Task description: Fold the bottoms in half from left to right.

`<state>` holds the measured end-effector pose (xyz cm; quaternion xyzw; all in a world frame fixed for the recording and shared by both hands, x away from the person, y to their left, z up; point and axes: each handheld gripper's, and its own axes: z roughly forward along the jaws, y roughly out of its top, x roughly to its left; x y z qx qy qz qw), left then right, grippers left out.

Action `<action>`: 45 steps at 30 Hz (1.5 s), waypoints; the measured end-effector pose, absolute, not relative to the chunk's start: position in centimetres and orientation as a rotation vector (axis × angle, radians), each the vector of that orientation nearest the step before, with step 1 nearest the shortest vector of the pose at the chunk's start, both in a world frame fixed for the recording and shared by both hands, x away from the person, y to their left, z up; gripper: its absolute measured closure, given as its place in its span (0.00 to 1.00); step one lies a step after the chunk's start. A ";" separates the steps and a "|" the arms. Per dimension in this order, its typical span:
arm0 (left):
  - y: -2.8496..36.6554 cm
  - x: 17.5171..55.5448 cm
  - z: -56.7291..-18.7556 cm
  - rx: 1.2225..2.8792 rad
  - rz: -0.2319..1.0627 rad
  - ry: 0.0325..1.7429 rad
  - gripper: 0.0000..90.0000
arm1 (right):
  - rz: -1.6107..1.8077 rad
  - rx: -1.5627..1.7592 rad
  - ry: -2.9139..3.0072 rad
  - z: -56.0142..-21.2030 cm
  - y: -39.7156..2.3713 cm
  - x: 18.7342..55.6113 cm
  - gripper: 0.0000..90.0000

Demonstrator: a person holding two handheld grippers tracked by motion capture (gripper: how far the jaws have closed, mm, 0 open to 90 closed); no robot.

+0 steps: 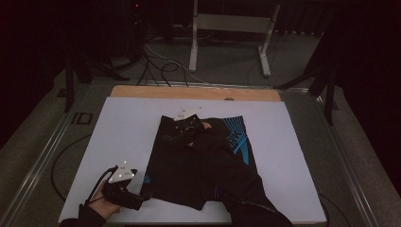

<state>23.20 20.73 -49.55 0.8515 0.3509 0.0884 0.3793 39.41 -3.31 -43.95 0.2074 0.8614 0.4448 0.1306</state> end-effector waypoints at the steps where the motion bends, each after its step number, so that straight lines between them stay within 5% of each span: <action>1: 20.6 23.2 -49.6 2.186 0.211 0.898 0.00 | 1.298 0.601 2.502 -44.0 -3.2 39.5 0.12; 13: 20.1 23.7 -50.2 2.286 0.189 0.920 0.03 | 1.299 0.608 2.520 -44.6 -2.3 39.6 0.12; 33: 19.4 23.2 -50.6 2.391 0.254 0.903 0.53 | 1.289 0.619 2.529 -45.1 -1.9 40.1 0.12; 45: 19.2 23.2 -50.4 2.381 0.240 0.913 0.92 | 1.290 0.620 2.535 -45.5 -1.6 40.1 0.12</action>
